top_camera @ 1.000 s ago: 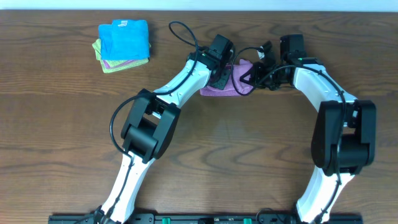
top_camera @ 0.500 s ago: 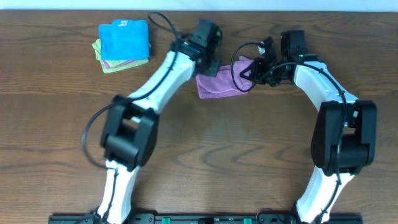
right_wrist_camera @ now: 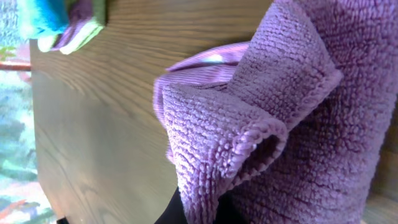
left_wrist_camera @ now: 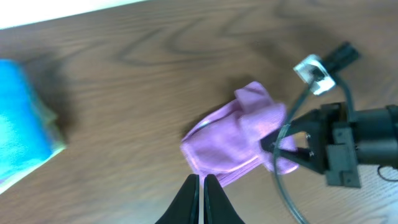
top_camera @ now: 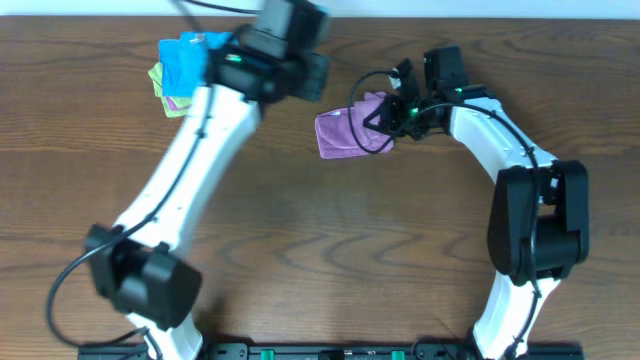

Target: Fold the cloth

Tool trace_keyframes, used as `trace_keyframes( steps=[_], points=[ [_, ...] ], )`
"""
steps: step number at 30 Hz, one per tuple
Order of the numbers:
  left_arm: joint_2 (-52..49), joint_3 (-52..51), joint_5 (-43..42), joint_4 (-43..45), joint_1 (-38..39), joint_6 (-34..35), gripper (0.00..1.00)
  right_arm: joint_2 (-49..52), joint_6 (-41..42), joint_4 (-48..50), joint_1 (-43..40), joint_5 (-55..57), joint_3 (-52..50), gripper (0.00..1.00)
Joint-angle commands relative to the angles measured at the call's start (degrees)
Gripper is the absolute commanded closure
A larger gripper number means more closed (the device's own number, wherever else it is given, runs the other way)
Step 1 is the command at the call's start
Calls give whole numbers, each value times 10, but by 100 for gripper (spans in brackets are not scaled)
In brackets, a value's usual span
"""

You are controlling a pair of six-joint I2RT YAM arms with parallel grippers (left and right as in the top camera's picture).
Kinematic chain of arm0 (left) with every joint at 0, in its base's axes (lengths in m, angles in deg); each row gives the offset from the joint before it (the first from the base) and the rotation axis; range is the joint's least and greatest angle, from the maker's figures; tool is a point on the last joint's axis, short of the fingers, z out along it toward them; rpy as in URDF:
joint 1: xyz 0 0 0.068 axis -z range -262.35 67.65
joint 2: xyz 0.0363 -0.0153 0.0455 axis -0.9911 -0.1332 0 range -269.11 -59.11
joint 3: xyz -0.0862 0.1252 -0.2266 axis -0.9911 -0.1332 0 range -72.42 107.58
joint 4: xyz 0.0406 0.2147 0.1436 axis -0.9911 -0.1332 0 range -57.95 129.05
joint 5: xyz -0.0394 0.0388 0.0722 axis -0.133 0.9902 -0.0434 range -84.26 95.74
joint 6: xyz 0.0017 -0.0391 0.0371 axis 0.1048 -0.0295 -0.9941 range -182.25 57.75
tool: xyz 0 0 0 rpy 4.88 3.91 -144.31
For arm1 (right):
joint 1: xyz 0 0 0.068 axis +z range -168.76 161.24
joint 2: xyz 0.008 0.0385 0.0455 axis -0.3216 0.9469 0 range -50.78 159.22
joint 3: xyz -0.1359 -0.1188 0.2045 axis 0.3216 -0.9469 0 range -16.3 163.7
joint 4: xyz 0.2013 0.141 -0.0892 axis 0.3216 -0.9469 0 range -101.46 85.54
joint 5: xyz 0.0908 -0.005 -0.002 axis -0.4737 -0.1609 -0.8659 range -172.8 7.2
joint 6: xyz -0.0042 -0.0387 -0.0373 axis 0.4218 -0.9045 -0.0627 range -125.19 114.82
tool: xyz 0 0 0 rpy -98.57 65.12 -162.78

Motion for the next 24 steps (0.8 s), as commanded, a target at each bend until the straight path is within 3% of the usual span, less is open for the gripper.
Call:
trace_keyframes(
  steps=[1, 10, 14, 24],
  points=[
    [49, -2, -57, -34, -49, -29, 94, -12, 14, 0, 15, 11, 16, 98],
    [107, -4, -86, -139, -82, -91, 94, -12, 18, 7, 51, 74, 16, 99],
    [127, -19, -135, -136, -82, -98, 94, -12, 18, 7, 65, 108, 16, 98],
    [166, -38, -150, -140, -82, -106, 94, -3, 25, 35, 76, 137, 16, 98]
  ],
)
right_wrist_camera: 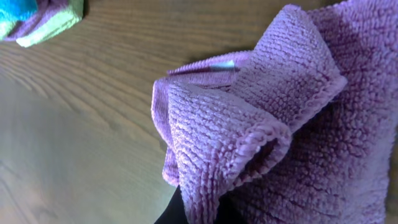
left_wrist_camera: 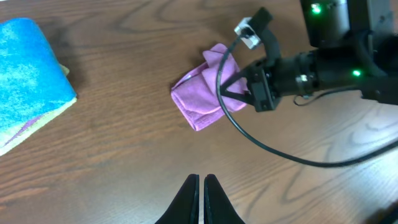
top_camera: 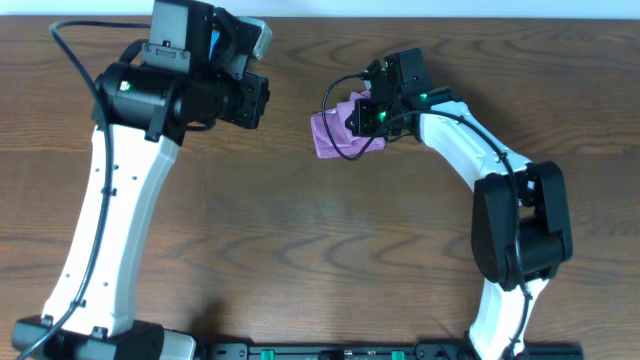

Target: Fold the cloth

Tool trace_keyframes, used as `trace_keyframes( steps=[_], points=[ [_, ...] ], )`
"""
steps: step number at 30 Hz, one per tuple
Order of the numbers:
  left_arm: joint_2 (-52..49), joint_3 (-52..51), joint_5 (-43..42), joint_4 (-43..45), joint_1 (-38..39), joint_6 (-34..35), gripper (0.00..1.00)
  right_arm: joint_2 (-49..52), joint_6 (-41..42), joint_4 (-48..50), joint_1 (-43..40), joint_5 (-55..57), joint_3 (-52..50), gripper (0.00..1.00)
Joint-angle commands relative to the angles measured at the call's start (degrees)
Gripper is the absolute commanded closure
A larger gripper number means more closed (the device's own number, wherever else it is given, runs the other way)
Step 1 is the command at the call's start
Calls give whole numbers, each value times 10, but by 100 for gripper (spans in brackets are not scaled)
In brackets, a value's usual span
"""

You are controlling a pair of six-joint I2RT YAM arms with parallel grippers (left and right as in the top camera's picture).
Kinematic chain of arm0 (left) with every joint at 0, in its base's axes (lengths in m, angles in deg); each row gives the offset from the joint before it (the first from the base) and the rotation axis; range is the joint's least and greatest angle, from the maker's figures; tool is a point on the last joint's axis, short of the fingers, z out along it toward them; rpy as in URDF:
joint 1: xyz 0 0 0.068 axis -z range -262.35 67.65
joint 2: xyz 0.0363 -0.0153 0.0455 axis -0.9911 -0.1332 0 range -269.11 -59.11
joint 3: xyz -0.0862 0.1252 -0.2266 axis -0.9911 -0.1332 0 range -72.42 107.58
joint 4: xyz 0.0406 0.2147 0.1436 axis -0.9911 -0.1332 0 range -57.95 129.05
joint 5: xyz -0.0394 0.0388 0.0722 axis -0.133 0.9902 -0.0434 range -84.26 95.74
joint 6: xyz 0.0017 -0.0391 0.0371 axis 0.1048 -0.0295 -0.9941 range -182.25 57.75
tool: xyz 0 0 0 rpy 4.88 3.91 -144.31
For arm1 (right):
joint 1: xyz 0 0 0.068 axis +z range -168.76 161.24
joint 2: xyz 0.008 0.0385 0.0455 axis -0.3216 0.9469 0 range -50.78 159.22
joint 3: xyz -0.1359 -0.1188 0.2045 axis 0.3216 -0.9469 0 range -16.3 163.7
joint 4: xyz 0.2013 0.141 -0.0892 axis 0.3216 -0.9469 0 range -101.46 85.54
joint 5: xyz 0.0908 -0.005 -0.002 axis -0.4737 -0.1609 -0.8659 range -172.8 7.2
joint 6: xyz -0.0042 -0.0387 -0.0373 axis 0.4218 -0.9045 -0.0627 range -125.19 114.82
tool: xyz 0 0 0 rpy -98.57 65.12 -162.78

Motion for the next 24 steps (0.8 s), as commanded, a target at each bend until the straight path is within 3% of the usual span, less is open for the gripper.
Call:
trace_keyframes(
  steps=[1, 22, 24],
  points=[
    [24, -2, -15, -1, 0, -17, 94, -2, 11, 9, 4, 12, 11, 98],
    [32, -2, -15, -12, 0, -17, 94, 50, 11, 59, 35, 14, 11, 99],
    [32, -2, -15, -12, 0, -17, 94, 51, 15, 60, 36, 17, 11, 96]
  ],
)
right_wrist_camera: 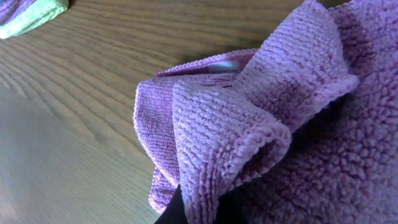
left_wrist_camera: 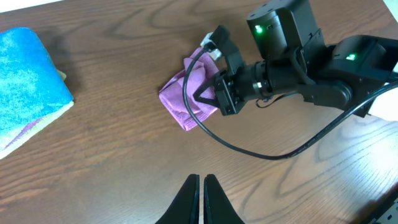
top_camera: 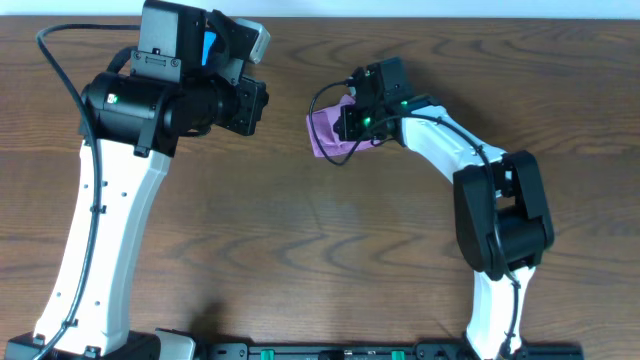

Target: Fold the cloth

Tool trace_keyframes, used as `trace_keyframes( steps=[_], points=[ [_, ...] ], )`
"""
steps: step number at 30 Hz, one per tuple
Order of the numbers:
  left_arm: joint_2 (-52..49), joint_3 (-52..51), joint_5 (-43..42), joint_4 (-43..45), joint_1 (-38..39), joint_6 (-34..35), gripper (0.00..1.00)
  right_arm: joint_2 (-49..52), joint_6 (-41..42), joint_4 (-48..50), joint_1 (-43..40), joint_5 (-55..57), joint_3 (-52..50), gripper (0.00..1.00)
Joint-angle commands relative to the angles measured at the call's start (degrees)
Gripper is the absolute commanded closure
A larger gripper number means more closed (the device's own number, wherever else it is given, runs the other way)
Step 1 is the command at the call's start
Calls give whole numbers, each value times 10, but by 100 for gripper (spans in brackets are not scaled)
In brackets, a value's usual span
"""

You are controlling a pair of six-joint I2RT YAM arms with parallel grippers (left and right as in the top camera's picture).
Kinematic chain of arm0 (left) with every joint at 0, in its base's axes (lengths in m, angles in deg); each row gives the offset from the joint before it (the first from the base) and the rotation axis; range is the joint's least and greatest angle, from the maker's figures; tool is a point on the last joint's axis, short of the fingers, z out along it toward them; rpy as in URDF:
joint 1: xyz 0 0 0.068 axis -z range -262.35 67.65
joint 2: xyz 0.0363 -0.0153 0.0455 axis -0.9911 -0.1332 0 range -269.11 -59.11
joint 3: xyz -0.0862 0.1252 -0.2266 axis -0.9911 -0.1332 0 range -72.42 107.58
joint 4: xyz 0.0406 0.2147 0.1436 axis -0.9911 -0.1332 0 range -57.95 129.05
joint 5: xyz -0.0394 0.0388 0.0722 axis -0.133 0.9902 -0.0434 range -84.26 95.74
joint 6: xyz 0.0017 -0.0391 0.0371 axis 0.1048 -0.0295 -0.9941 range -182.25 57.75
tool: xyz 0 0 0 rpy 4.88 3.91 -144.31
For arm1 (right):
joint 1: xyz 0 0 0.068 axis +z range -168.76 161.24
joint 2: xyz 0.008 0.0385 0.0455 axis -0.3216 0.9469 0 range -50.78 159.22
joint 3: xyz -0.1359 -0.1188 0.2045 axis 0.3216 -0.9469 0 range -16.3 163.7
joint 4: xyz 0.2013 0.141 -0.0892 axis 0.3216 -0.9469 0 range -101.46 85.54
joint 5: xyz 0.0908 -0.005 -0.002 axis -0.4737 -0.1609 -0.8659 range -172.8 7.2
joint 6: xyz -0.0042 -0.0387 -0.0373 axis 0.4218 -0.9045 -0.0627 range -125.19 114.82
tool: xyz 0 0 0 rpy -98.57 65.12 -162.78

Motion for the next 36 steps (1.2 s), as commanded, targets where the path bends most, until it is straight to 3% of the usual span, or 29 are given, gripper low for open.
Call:
trace_keyframes(
  steps=[1, 2, 3, 6, 14, 19, 29, 34, 36],
  points=[
    [8, -2, -4, -2, 0, -6, 94, 5, 21, 2, 5, 9, 11, 75],
    [8, -2, -4, -2, 0, -6, 94, 5, 25, 2, 5, 10, 11, 39],
    [8, -2, -4, -2, 0, -6, 94, 5, 25, 2, 5, 8, 11, 25],
    [8, -2, -4, -6, 0, -13, 94, 5, 30, 2, 2, -1, 12, 1],
    [8, -7, 18, -12, -2, -30, 95, 1, 45, -10, -5, -84, 42, 1],
    [8, -27, 18, -3, -2, -30, 94, -1, 50, -67, -3, -100, 93, 1],
    [8, -76, 17, 30, -2, -30, 94, -4, 36, -168, -3, -99, 156, 2],
    [8, -131, 2, 63, -2, -27, 94, -27, 26, -238, -14, -14, 196, 1],
    [7, -165, -10, 89, -2, -26, 77, -43, 9, -271, -25, 28, 216, 1]
  ],
)
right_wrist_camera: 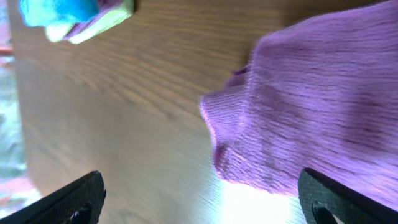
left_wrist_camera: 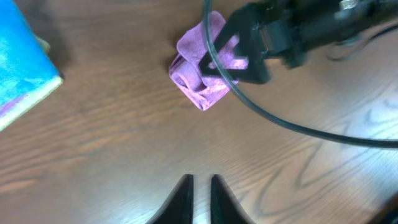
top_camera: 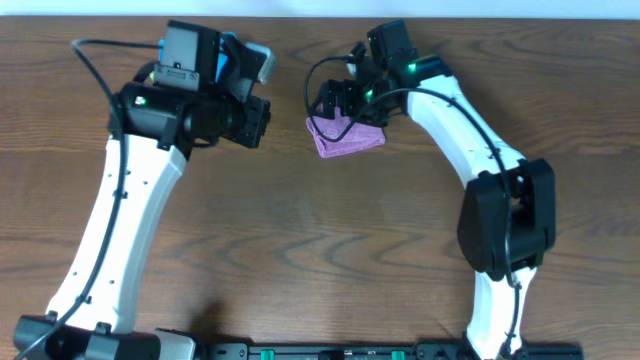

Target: Fold the cloth

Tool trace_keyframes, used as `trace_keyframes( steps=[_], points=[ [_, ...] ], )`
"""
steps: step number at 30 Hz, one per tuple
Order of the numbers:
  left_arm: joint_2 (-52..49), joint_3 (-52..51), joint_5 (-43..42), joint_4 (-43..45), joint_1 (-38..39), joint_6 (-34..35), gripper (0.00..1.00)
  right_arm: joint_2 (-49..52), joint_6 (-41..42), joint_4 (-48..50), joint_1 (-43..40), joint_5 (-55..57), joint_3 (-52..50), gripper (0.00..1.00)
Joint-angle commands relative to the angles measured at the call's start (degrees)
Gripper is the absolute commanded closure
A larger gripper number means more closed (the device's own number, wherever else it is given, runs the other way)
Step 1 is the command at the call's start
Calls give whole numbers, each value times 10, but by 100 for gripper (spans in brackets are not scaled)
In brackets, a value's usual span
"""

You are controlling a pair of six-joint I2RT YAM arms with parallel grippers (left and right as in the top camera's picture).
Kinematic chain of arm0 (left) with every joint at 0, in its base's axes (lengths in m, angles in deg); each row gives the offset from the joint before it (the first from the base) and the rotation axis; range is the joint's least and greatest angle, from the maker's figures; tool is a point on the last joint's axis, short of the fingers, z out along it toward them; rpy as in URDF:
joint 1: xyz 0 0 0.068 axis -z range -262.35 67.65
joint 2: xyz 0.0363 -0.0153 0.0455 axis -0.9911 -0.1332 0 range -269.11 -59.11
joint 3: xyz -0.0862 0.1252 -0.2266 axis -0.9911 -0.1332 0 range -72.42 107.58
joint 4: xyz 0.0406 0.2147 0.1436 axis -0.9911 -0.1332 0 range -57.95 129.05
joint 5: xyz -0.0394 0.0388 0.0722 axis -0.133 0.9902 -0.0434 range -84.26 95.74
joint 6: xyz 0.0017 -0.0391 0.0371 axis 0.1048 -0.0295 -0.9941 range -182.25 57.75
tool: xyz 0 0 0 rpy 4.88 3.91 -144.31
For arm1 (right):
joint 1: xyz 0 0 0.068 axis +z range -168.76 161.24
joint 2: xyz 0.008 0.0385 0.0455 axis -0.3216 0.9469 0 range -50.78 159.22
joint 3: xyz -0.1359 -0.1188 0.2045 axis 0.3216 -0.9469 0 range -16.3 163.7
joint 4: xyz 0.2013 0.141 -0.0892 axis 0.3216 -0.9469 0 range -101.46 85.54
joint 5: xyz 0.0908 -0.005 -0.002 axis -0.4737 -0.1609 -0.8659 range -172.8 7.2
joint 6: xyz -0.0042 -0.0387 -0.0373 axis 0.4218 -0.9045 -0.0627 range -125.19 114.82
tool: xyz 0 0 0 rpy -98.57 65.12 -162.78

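The purple cloth (top_camera: 347, 138) lies as a small folded bundle on the wooden table at the back middle, also seen in the left wrist view (left_wrist_camera: 202, 74) and close up in the right wrist view (right_wrist_camera: 323, 112). My right gripper (right_wrist_camera: 205, 199) hangs over the cloth's left edge, wide open and holding nothing. In the overhead view the right gripper (top_camera: 335, 100) sits just behind the bundle. My left gripper (left_wrist_camera: 200, 193) is high above the table in front of the cloth, its fingers a small gap apart and empty.
A stack of folded cloths with a blue one on top (left_wrist_camera: 18, 56) lies at the back left, partly under my left arm in the overhead view (top_camera: 235, 55). The right arm's black cable (left_wrist_camera: 280, 124) loops over the table beside the purple cloth.
My right gripper has let go of the purple cloth's fold and stands wide open above it. The cloth lies flatter on the table. My left gripper's fingers have parted slightly.
My right gripper was shut on a raised fold of the purple cloth, with the left gripper shut close by. At each later moment the cloth sat further left and the left gripper higher and further back. Now the cloth is released as a bundle.
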Motion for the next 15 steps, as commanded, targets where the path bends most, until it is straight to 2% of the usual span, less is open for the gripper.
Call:
trace_keyframes(
  steps=[1, 5, 6, 12, 15],
  points=[
    [7, -53, -20, 31, -2, 2, 62, -45, -29, -34, -21, 85, 40, 1],
    [7, -126, -28, 114, -2, 39, 8, -79, -49, -94, -48, 149, 65, 1],
    [7, -139, -29, 132, -1, 43, 5, -90, -56, -108, -56, 163, 68, 1],
    [-7, -194, -50, 225, 7, 61, 5, -156, -85, -193, -107, 237, 68, 1],
    [-40, -195, -89, 266, 19, 84, 5, -193, -97, -235, -125, 282, 68, 1]
  ],
)
